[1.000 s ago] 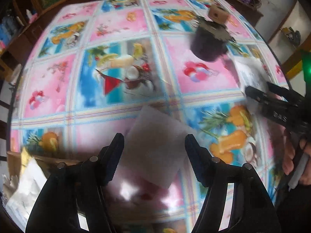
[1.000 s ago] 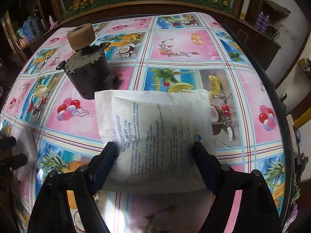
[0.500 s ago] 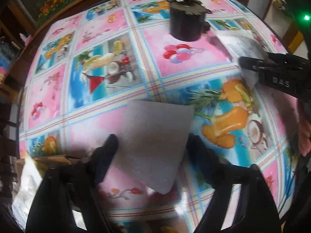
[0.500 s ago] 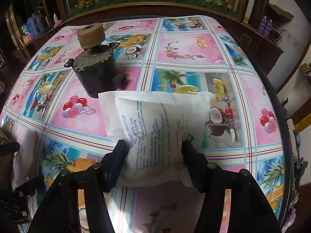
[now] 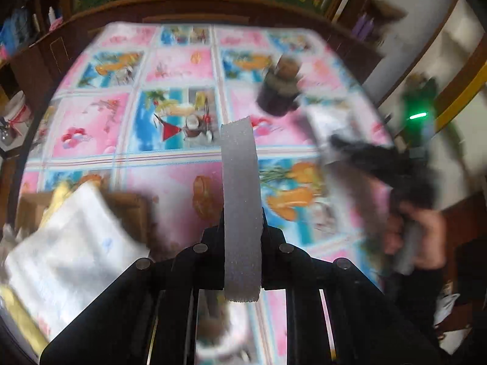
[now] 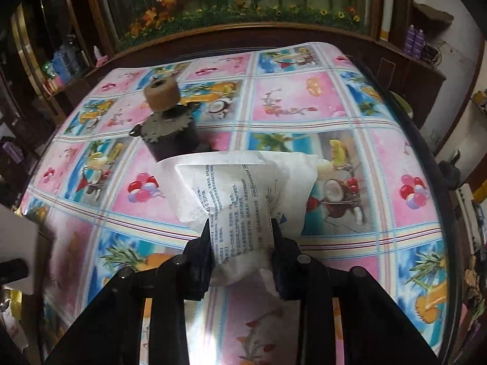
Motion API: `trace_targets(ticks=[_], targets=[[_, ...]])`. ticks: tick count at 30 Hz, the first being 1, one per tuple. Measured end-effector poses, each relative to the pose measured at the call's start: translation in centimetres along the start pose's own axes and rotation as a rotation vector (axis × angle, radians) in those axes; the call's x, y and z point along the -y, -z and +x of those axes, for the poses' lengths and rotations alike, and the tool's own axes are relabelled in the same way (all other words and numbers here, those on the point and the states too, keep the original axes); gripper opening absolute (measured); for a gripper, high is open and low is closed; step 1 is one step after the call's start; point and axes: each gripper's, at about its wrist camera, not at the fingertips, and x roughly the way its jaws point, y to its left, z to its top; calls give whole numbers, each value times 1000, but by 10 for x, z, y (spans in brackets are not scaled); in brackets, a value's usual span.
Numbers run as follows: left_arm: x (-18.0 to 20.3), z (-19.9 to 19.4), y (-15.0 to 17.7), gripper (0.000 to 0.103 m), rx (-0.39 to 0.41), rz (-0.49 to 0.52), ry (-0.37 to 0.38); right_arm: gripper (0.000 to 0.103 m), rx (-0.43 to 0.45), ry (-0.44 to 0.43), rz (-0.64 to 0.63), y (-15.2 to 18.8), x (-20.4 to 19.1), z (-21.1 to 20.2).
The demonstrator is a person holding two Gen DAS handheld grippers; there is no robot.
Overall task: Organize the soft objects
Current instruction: 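Grasp the white foam sponge with the left tool while the right holds its packet, then carry the packet and foam sponge into the box and open both tools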
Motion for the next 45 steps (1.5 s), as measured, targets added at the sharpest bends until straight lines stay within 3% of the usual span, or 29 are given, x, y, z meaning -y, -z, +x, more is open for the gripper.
trace_targets(ticks=[6,12,13,18,22,28,31,34,39,41,43,45], targets=[[-51,-95,56,13,188,-190,43,32,48,-61,-26,3,-19,-7],[-113,-133,112,13,258,-328,82,32,118,-173,-109,18,-62,-34],[-123,-134,120,13,253,-347,88,32,128,-209,-118,21,-72,-43],[-151,-127,139,13,220,-394,272,32,173,-408,-246,44,-156,-94],[-175,-114,148,13,187,-440,375,32,141,-490,-377,47,-232,-103],[-202,-93,160,14,118,-523,483,33,61,-535,-486,52,-312,-84],[-204,-97,161,17,117,-520,489,33,16,-563,-502,62,-330,-77],[-205,-97,162,17,108,-519,501,33,23,-511,-482,70,-329,-78],[-210,-92,160,17,83,-528,542,35,30,-585,-464,71,-325,-100],[-213,-94,162,28,63,-523,550,35,-19,-578,-521,79,-339,-89],[-218,-95,162,28,39,-548,541,36,-54,-547,-563,84,-349,-75],[-220,-99,167,35,20,-560,564,36,-84,-557,-547,84,-350,-65]])
